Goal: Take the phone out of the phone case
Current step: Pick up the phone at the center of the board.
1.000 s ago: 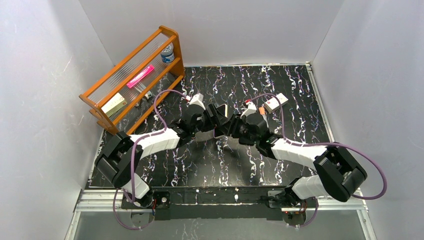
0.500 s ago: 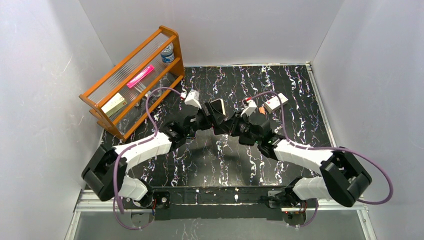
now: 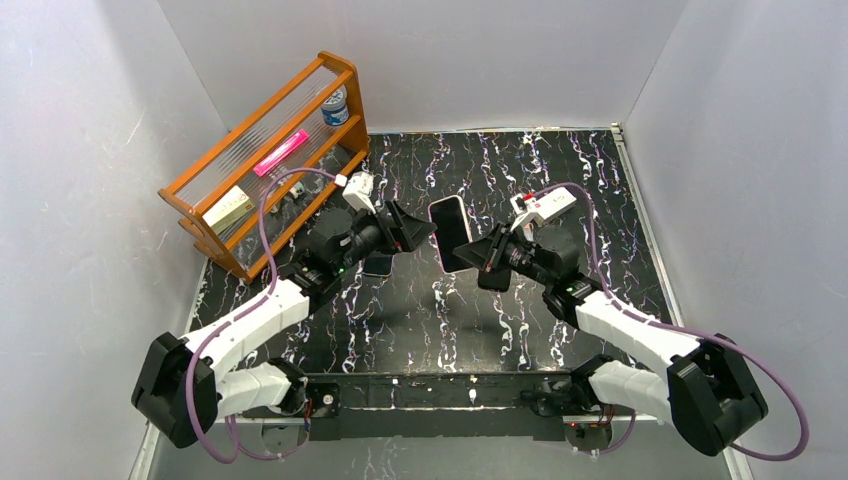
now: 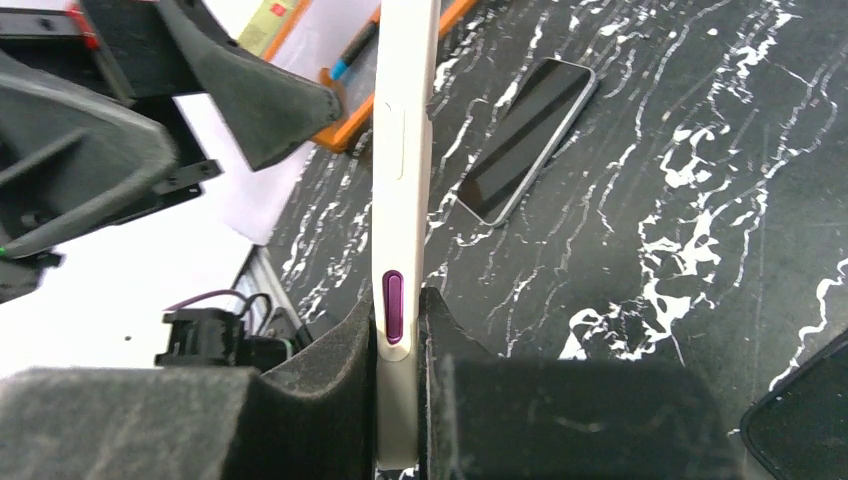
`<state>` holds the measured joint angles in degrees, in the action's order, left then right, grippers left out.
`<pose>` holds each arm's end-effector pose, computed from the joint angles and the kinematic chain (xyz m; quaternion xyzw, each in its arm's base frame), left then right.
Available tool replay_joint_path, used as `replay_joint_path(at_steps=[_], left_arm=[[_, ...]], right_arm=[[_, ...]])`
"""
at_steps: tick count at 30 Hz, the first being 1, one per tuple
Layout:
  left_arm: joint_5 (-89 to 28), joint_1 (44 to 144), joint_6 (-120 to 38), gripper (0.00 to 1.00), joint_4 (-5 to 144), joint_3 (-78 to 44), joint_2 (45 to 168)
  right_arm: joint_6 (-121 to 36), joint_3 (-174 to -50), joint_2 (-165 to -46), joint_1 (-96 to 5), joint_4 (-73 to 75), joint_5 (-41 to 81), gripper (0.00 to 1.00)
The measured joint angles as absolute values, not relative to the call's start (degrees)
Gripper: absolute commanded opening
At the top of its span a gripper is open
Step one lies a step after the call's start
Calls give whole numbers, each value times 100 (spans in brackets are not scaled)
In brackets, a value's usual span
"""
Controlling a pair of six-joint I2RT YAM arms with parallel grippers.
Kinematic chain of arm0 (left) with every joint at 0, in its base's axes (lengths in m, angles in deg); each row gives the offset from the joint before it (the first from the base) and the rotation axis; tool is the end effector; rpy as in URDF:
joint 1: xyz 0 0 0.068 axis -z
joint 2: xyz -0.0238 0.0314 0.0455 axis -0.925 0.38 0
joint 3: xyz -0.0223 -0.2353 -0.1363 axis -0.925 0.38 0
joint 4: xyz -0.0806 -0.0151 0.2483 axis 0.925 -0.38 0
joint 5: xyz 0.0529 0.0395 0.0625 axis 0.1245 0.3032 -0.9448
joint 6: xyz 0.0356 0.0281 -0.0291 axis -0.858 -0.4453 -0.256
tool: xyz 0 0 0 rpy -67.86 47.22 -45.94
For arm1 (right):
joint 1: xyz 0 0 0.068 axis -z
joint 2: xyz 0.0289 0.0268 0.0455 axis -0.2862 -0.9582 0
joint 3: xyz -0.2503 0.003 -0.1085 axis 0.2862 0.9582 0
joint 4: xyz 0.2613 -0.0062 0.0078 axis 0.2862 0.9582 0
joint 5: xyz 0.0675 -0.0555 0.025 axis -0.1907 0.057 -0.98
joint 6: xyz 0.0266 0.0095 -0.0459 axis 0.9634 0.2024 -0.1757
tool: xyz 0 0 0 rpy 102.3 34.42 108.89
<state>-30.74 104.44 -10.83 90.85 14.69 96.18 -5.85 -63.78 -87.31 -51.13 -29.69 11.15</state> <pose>0.2101 -0.1631 0.3045 0.0159 0.7123 -0.4820 0.5099 0.1937 0.1459 0.2454 -0.0401 0.7367 0.5041 0.4489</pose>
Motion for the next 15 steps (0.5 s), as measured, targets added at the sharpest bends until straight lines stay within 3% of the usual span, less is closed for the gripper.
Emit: replay_joint_path(at_steps=[8, 15], left_arm=[[-1787, 10038, -768, 78, 9585, 1617, 9516], [-1061, 10036, -373, 58, 10110, 1595, 9719]], right_arm=[[-86, -6371, -8571, -4661, -3681, -81, 1], [340, -6380, -8705, -4658, -4343, -852, 1]])
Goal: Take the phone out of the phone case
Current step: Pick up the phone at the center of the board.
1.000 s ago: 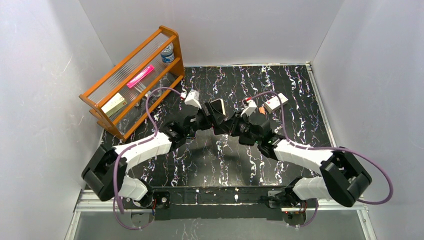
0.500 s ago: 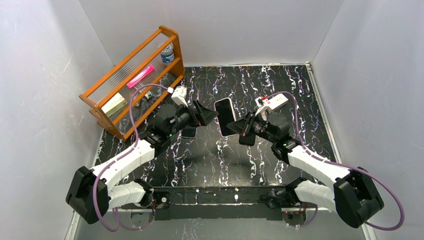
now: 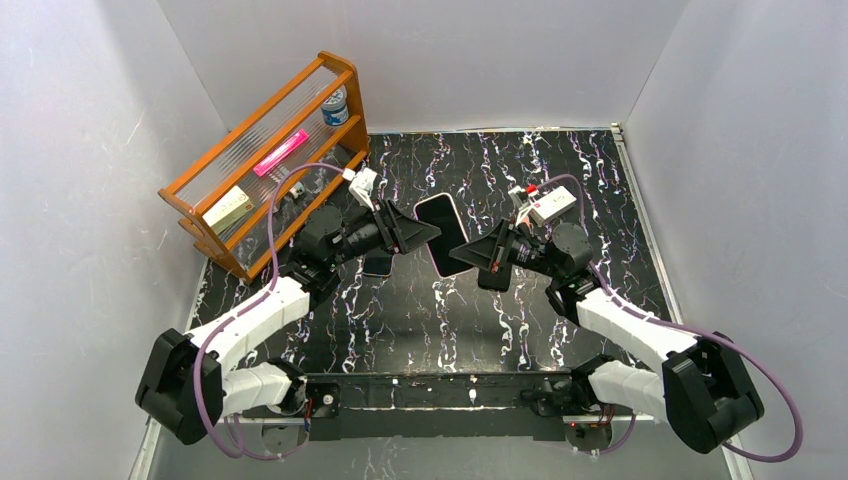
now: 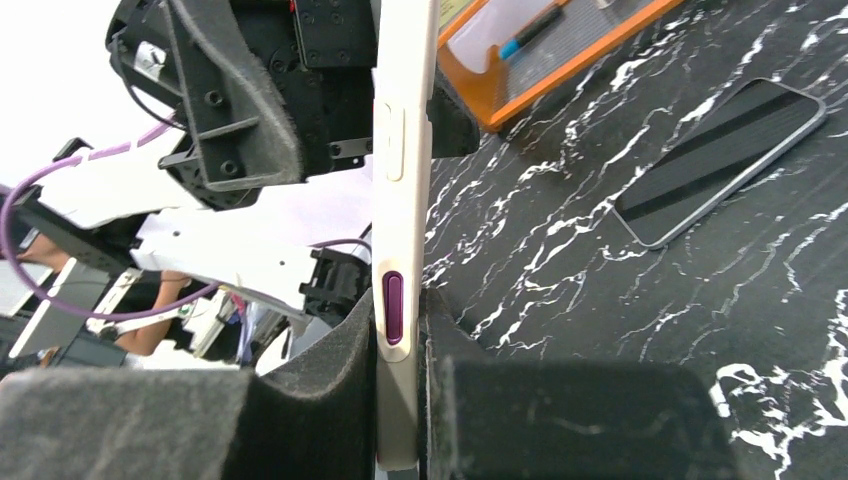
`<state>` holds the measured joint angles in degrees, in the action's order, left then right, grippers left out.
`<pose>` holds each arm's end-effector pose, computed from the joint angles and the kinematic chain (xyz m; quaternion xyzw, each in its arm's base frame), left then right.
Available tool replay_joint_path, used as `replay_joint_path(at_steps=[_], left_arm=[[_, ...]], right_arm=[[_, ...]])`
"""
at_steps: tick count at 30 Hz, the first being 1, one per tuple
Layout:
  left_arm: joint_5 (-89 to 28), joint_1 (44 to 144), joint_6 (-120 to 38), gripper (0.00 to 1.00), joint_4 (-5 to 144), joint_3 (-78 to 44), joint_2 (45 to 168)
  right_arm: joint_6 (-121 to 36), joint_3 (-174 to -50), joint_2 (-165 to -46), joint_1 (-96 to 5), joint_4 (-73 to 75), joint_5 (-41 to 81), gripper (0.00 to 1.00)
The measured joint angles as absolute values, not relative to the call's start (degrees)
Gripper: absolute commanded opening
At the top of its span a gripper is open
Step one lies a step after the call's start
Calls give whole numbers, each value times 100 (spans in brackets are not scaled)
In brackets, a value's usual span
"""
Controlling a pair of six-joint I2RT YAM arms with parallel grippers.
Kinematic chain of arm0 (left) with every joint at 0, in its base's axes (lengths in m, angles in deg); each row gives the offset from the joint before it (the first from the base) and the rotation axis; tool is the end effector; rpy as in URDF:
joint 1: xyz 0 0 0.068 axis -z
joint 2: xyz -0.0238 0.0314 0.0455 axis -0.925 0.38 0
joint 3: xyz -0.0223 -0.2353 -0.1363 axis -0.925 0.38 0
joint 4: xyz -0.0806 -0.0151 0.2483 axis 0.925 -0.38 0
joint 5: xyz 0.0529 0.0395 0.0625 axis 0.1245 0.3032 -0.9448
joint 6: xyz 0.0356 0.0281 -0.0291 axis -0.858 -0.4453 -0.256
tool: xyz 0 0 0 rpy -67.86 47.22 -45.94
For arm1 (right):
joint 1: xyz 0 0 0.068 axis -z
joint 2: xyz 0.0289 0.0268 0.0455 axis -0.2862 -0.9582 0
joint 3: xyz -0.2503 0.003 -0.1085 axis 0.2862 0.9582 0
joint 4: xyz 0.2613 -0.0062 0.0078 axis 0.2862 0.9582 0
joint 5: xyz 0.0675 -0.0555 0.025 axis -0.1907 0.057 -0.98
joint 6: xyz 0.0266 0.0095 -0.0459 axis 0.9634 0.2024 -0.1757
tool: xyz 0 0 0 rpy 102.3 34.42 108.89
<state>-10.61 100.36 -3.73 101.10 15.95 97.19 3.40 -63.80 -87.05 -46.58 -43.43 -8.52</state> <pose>0.2128 -0.1564 0.3114 0.0880 0.6616 -0.5972 0.4448 0.1933 0.1360 0.2715 -0.1099 0.6536 0.6298 0.4051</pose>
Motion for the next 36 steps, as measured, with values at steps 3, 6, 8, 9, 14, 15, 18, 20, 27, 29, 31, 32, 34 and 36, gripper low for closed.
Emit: replay_joint_path(at_steps=[3, 6, 8, 9, 14, 15, 18, 20, 27, 29, 31, 32, 34, 36], left_arm=[[-915, 10036, -239, 46, 10272, 1593, 9743], [-753, 10036, -49, 34, 10528, 1569, 9841], [-668, 10022, 76, 26, 10663, 1538, 9953], [-617, 10020, 145, 19, 10735, 1530, 10010], [-359, 9970, 451, 0, 11096, 1514, 10075], [-329, 9966, 476, 0, 11168, 1514, 10064], [-373, 9968, 513, 0, 11229, 1517, 10003], [-453, 9977, 545, 0, 11223, 1541, 9948], [-1516, 10031, 1002, 0, 11164, 2011, 9594], [-1881, 10040, 1210, 0, 11166, 2223, 9496], [-2139, 10042, 1380, 0, 11172, 2367, 9437], [-2265, 10042, 1468, 0, 11174, 2421, 9417], [-2508, 10042, 1640, 0, 11179, 2507, 9367], [-2755, 10042, 1785, 0, 11196, 2577, 9288]], right_arm=[[489, -6421, -8823, -4658, -4566, -1101, 1], [633, -6496, -8980, -4658, -4820, -1311, 1], [736, -6557, -9085, -4658, -5014, -1425, 1], [764, -6583, -9131, -4658, -5080, -1460, 1], [996, -6616, -9279, -4632, -5384, -1611, 3], [1046, -6629, -9279, -4630, -5449, -1630, 8], [1103, -6649, -9279, -4637, -5543, -1626, 22], [1125, -6647, -9266, -4665, -5563, -1576, 35], [880, -6382, -9096, -5030, -5587, -800, 64], [834, -6266, -9096, -5120, -5592, -599, 65], [805, -6172, -9096, -5183, -5607, -432, 66], [784, -6118, -9096, -5218, -5618, -347, 66], [746, -6045, -9096, -5310, -5659, -179, 65], [725, -6032, -9100, -5406, -5688, -74, 63]])
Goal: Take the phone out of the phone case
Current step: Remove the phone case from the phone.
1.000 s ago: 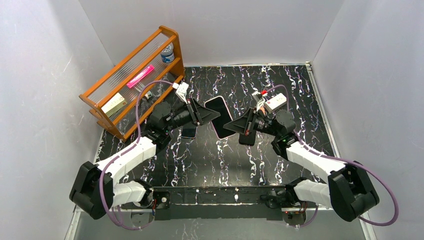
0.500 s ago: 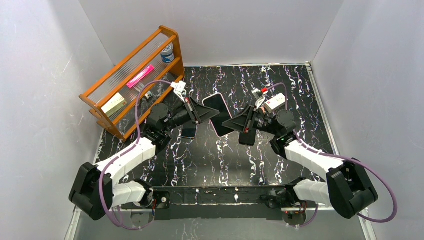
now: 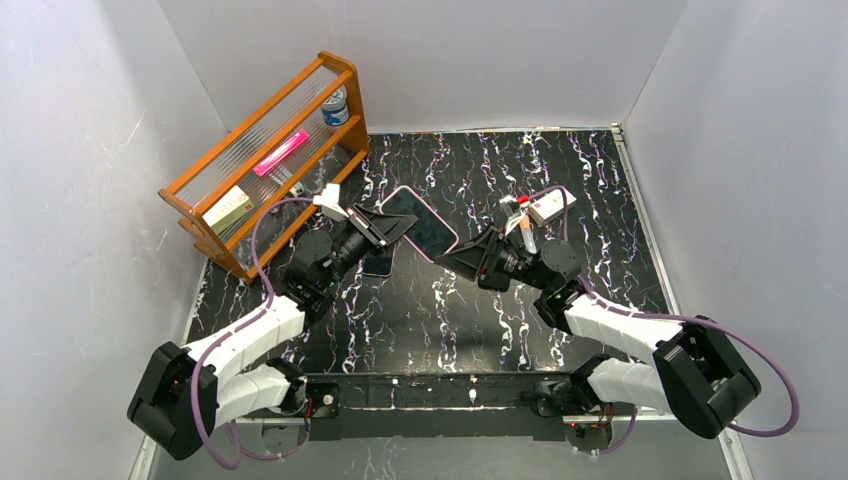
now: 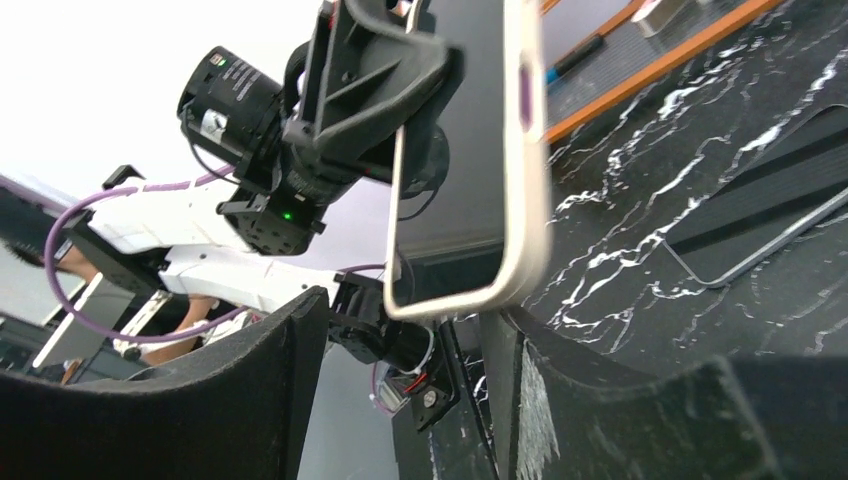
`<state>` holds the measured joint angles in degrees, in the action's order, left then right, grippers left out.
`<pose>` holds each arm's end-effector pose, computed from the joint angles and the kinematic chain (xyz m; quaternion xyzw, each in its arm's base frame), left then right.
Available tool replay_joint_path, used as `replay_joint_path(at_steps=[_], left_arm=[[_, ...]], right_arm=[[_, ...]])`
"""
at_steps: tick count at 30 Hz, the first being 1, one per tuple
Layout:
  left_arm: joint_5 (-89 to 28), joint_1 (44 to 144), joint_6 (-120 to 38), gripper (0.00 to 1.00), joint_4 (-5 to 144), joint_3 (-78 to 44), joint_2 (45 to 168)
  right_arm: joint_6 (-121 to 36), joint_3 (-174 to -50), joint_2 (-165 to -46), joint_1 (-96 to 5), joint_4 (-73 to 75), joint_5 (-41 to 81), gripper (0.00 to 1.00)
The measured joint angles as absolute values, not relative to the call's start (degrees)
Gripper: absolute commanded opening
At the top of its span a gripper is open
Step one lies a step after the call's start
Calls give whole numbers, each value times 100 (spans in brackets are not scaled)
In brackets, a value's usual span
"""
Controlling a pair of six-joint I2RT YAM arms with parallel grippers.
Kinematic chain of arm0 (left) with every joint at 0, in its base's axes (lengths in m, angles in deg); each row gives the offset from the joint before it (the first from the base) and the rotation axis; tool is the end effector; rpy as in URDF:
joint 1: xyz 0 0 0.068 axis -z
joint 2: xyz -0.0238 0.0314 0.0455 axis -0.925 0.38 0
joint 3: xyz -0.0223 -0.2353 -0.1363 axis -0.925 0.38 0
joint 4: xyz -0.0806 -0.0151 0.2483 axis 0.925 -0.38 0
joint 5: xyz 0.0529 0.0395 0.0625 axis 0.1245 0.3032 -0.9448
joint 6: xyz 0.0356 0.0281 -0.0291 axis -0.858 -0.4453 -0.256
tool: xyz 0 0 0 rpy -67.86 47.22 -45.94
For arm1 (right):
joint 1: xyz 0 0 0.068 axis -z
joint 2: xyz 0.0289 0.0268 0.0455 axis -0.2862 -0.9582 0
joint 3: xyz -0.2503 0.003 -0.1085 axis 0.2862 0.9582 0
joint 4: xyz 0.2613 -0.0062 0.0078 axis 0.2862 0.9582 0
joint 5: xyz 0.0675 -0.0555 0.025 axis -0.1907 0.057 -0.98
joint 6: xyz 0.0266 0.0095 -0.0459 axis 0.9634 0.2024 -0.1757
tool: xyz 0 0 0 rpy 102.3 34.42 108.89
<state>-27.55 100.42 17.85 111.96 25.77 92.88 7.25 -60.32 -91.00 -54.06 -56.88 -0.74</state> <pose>0.1989 -0.1361 0.2898 -0.1313 0.6141 -0.6465 0.4333 0.1787 0.1586 0.2609 -0.0945 0.6162 0.6651 0.4112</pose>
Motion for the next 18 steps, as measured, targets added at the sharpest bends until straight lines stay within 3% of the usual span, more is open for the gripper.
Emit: replay_joint_path(at_steps=[18], left_arm=[[-3454, 10025, 2246, 0, 11400, 2692, 9183]], right_arm=[[733, -6150, -9708, -5882, -6520, 276, 53]])
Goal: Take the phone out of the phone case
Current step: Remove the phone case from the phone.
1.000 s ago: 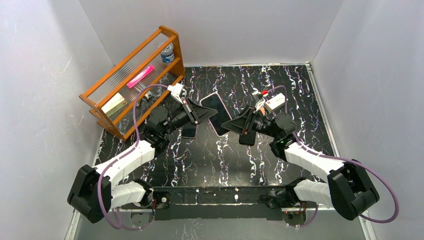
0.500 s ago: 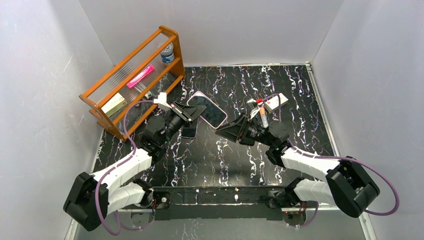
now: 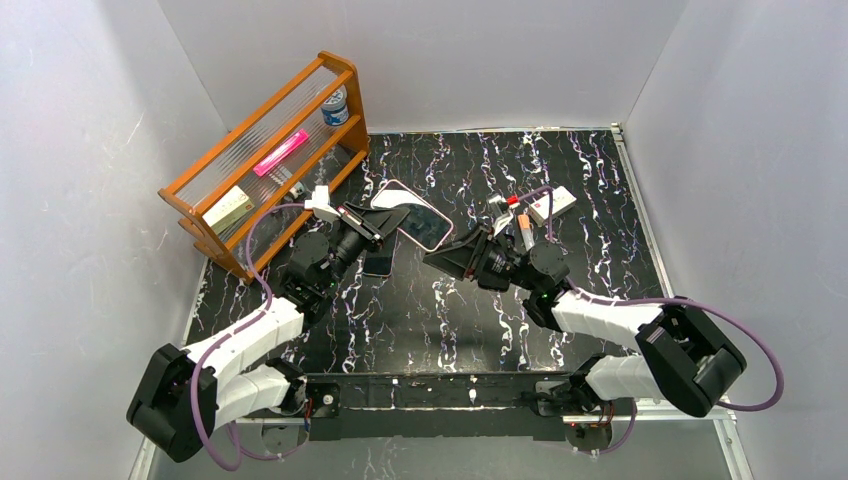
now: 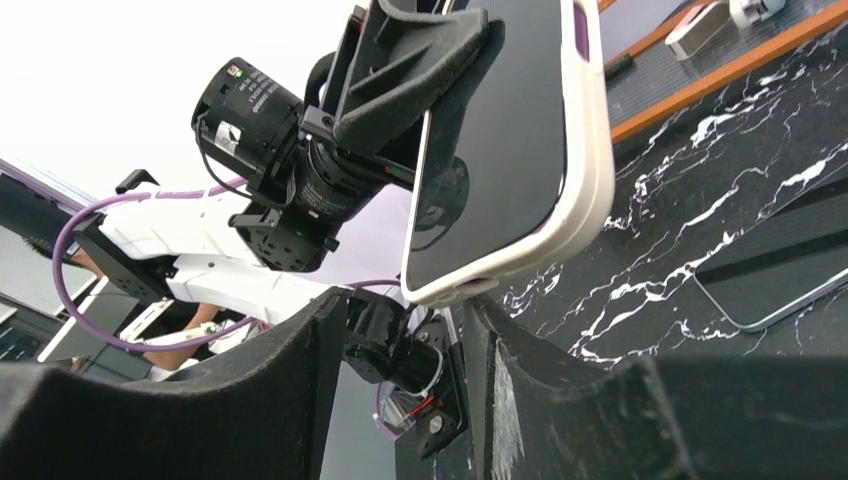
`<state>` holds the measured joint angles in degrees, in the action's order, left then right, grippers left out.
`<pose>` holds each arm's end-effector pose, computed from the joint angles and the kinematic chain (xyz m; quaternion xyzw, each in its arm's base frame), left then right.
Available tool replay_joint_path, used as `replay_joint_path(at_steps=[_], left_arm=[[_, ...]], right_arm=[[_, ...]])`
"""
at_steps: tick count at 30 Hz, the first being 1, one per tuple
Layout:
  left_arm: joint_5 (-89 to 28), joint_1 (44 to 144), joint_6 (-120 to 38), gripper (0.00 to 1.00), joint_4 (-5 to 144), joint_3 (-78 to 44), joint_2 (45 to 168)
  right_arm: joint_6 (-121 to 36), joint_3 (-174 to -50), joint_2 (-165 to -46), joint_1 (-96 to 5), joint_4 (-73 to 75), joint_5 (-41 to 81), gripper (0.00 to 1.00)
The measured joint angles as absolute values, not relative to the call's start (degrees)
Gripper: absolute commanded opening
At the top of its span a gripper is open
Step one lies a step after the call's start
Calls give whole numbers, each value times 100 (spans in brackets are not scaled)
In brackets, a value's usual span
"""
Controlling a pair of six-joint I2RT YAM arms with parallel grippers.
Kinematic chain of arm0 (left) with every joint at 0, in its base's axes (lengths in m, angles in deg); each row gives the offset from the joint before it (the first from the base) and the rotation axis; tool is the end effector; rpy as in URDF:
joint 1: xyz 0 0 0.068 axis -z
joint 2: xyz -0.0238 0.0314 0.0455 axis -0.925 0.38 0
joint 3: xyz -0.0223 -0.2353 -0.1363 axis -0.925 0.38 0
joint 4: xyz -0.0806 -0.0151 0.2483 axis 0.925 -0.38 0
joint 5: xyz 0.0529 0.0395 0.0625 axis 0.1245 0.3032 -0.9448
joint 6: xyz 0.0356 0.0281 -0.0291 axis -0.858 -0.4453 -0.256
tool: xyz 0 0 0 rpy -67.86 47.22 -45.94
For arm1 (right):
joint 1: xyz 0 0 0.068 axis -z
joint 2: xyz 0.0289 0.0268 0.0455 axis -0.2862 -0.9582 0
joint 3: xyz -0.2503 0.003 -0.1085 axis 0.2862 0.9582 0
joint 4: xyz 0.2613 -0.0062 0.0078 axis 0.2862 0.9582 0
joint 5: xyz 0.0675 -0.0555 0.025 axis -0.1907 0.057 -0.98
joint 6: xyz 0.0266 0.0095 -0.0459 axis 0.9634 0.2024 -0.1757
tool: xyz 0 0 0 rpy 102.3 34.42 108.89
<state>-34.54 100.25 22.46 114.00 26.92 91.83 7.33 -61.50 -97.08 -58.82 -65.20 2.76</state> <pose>0.1977 -0.1293 0.2908 -0.1967 0.5809 -0.6511 0.4471 0.1768 0.1810 0.2585 -0.1025 0.5905 0.6842 0.4155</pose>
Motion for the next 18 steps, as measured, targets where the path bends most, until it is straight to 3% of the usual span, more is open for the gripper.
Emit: replay_joint_path(at_steps=[6, 16, 18], left_arm=[[-3457, 10025, 2327, 0, 11494, 2754, 9183], [-3474, 10007, 2443, 0, 11596, 2784, 9153], [-3463, 10007, 2471, 0, 11609, 2786, 9153]], right_arm=[[751, -6240, -9872, -5882, -6704, 361, 41], [602, -6240, -10007, -5882, -6835, 398, 1], [506, -6240, -10020, -5882, -6877, 394, 1]])
